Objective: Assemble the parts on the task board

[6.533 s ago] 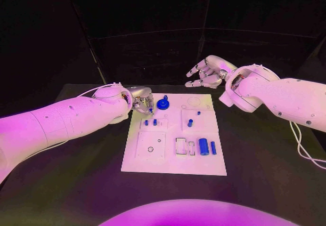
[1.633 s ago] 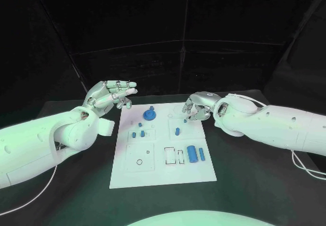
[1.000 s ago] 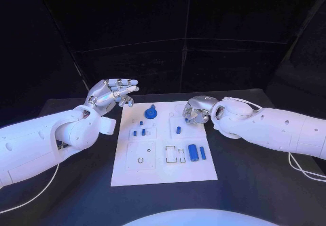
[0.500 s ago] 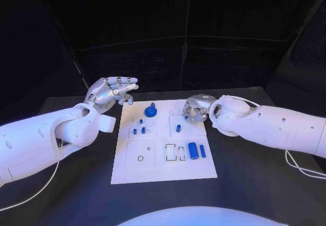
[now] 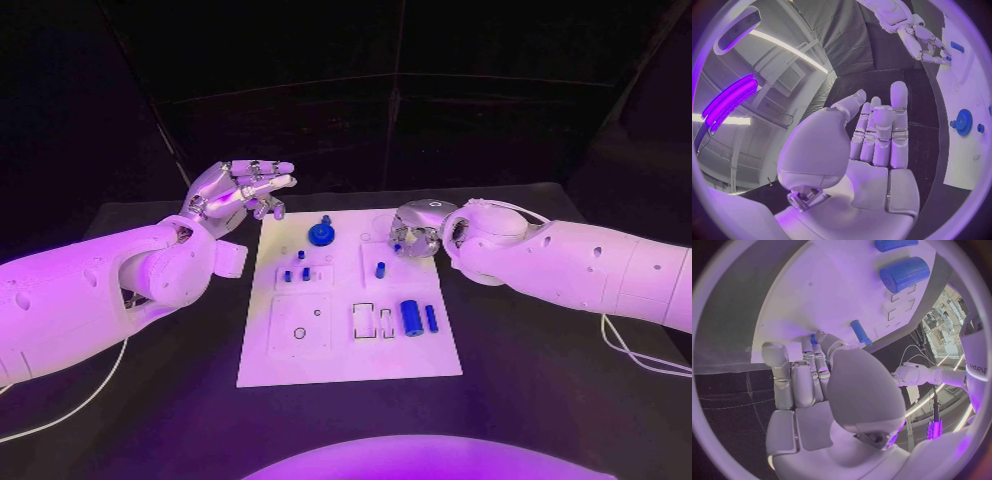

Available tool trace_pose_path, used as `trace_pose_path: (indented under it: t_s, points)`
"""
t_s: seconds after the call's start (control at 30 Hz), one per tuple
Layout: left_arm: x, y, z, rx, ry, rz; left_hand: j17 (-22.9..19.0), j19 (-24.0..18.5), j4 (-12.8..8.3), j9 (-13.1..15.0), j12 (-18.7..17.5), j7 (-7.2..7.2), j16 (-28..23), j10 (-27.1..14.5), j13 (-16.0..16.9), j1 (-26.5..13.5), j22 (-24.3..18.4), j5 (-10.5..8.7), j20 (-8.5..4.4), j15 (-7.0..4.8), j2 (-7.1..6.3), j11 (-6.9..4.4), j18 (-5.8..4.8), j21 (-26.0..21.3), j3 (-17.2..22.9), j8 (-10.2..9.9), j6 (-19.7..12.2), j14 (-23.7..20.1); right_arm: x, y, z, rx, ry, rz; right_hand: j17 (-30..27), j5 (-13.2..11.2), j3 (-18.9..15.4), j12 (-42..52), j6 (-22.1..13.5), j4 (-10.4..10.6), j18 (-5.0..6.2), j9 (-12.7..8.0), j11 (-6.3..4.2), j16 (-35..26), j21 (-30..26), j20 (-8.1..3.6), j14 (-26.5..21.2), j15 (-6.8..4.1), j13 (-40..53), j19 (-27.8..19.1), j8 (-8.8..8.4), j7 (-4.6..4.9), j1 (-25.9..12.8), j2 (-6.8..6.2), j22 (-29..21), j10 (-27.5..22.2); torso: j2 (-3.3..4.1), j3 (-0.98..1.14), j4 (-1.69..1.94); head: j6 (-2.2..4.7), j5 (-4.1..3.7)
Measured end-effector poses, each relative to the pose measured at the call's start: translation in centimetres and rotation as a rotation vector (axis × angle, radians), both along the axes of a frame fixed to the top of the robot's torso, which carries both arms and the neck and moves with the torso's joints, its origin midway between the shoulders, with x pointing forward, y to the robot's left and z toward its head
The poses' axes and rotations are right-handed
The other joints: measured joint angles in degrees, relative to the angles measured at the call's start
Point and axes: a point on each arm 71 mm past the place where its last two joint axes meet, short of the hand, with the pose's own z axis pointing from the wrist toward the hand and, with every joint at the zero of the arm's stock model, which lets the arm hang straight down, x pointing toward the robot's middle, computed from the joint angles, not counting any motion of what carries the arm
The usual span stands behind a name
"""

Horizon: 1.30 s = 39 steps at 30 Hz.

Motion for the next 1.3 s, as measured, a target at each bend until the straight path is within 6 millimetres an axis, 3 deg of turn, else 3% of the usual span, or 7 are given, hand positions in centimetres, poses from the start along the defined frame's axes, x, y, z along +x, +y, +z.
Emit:
trace_pose_path:
  t_s: [0.3,0.67,1.3]
  points:
    - [0.01,0.0,-0.04,0.001,0.004,-0.002,-0.06,0.0,0.0,0.0,0.0,0.0,0.01,0.0,-0.01,0.0,0.0,0.0,0.0,0.0,0.0,0.0,0.0,-0.12,0.0,0.0,0.0,0.0,0.07,0.18,0.05,-0.013,-0.002,0.0,-0.32,-0.9,2.36,-0.12,1.91,-0.89,0.0,0.14,-0.65,0.29,1.4,-0.36,-0.2,-0.24,-0.38,0.79,0.0,-0.58,-0.02,0.02,1.76,2.24,-0.01,-0.02,-0.06,-0.23,-0.09]
    - [0.0,0.06,-0.06,0.003,0.008,-0.002,-0.12,0.0,-0.15,-0.12,0.0,0.11,0.01,-1.02,-0.01,0.0,-0.17,0.0,0.0,0.21,0.0,0.21,-0.01,-0.12,-0.48,0.0,-0.54,-0.2,-0.04,0.35,0.01,-0.026,-0.028,-0.003,-0.64,-2.87,6.74,0.05,4.79,-2.79,0.01,0.42,-1.66,0.1,3.32,-1.02,-0.2,-1.06,-0.54,1.87,0.73,-1.34,-0.6,1.7,4.61,4.67,-0.02,-0.01,-0.07,-0.51,-0.34]
    - [0.02,0.14,-0.08,0.005,0.009,0.001,-0.64,0.0,-0.08,-0.12,0.25,0.3,0.01,-1.95,-0.02,0.0,-0.41,0.0,0.0,0.53,0.0,0.31,-0.02,-0.39,-0.87,0.0,-0.73,-0.52,-0.86,-0.07,0.75,-0.011,-0.089,-0.008,-0.86,-3.08,7.67,0.25,5.2,-3.73,0.0,0.51,-1.76,0.11,3.59,-1.22,-0.2,-1.05,-0.59,2.06,0.57,-1.35,-1.07,1.51,5.09,5.19,-0.07,-0.01,-0.1,-0.51,-0.68]
